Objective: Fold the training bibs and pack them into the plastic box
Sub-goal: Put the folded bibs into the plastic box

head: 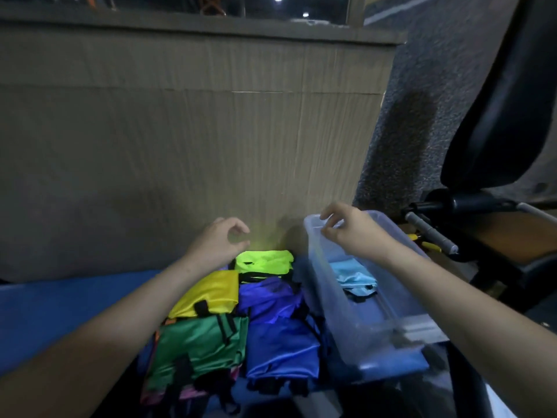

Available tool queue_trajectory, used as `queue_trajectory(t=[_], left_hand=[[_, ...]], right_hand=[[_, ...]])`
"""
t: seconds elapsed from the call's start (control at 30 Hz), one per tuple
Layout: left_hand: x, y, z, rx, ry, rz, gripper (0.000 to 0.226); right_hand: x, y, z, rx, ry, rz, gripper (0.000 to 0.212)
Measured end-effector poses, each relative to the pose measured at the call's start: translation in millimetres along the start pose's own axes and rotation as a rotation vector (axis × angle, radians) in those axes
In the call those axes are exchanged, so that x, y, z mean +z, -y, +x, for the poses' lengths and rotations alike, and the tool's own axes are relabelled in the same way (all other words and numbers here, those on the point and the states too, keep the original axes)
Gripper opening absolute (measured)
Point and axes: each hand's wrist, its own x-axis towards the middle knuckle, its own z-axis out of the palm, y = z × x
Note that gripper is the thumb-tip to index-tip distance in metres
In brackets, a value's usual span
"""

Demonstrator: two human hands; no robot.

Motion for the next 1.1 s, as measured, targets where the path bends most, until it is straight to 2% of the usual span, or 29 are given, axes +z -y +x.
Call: queue_trajectory(t=[0.23, 0.4, 0.57, 0.77, 0.93, 1.03, 1.1], left_hand=[[-58, 84, -96, -0.126, 0.02, -0.105, 0.009], [-93, 148, -160, -0.261, -0.012, -0.08, 0.014], [-117, 200, -222, -0.423, -0.008, -0.093, 0.005], [-114, 255, -261, -0.58, -0.087, -0.025, 0.022], [-105, 272, -256, -0.785, -0.041, -0.081, 0.065], [-101, 282, -251, -0.771, 0.008, -0.09, 0.081], [-99, 284, -247, -0.759, 0.075, -0.128, 0.068]], right_hand=[[83, 68, -25, 0.042, 0.152, 0.159, 0.017], [158, 111, -49, 0.06, 0.314, 0.246, 0.017], [232, 159, -58, -0.011, 0.436, 0.284, 0.013], [309, 196, -72, -0.006, 0.506, 0.275, 0.021], [344, 195, -78, 0.029, 0.546, 0.006, 0.049], [354, 197, -78, 0.028, 0.587, -0.069, 0.063], [357, 200, -77, 0.029, 0.617, -0.087, 0.068]])
